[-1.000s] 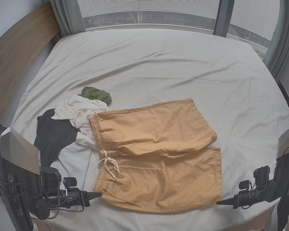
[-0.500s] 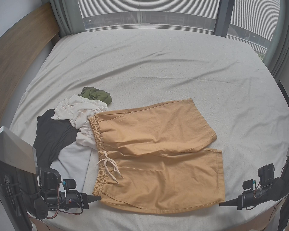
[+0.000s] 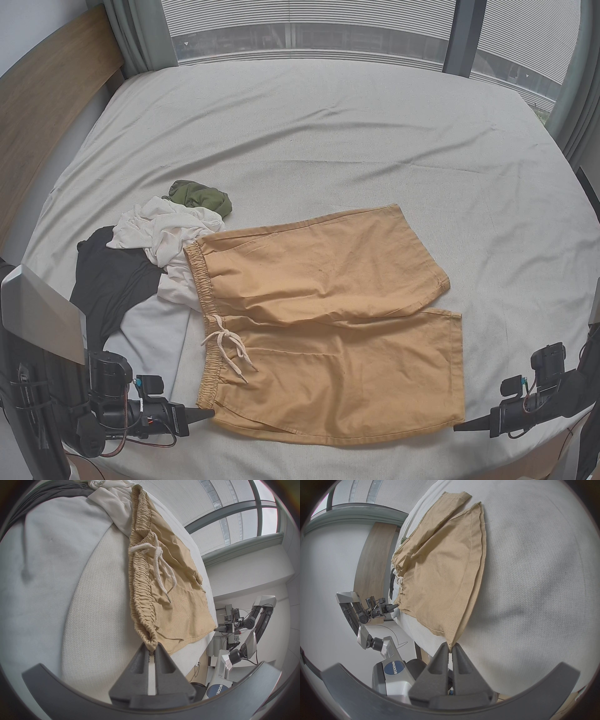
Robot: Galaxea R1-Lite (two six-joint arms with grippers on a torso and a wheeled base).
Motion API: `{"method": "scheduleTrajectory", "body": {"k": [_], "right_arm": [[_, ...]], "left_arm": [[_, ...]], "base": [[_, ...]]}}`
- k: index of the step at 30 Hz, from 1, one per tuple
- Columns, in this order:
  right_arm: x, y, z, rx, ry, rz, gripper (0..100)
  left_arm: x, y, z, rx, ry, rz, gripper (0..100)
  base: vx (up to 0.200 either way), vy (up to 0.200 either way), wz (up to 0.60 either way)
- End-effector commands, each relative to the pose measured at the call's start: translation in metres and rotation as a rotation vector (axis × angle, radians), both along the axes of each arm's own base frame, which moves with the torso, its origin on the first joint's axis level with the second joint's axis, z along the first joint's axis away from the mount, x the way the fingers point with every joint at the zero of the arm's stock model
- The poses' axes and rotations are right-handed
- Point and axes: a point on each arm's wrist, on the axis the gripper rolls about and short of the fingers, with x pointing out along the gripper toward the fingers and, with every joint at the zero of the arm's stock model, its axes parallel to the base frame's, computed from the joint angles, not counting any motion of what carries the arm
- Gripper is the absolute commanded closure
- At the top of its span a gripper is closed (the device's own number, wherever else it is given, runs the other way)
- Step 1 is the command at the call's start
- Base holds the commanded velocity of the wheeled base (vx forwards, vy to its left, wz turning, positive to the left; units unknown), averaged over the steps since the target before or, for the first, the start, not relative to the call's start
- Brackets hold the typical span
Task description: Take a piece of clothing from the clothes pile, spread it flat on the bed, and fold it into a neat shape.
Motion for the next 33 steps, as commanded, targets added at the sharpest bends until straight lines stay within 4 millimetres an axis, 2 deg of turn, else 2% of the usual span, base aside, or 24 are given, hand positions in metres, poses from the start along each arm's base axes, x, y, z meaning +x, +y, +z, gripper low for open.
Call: {"method": "scheduleTrajectory", "body": {"k": [1, 11, 27, 28, 33], "right_arm": [[0.002, 0.001, -0.005, -0.009, 0.008, 0.002, 0], [0.007, 0.001, -0.025, -0.034, 0.008, -0.007, 0], [0.013, 0.009, -0.03, -0.041, -0.029, 0.022, 0], [0.015, 0.01, -0.033, -0.044, -0.032, 0.021, 100], [0.016, 0.011, -0.037, -0.044, -0.028, 0.02, 100]], "left_arm": [[-0.005, -0.001, -0.003, 0.006, 0.026, -0.007, 100], [-0.005, -0.002, -0.002, 0.005, 0.023, -0.014, 100], [-0.005, -0.004, -0.001, 0.003, 0.011, -0.02, 100], [-0.004, -0.004, -0.001, 0.002, 0.011, -0.019, 100], [-0.005, -0.004, -0.001, 0.002, 0.012, -0.019, 100]], "base": [[0.0, 0.0, 0.0], [0.0, 0.0, 0.0], [0.0, 0.0, 0.0], [0.0, 0.0, 0.0], [0.0, 0.0, 0.0]]}}
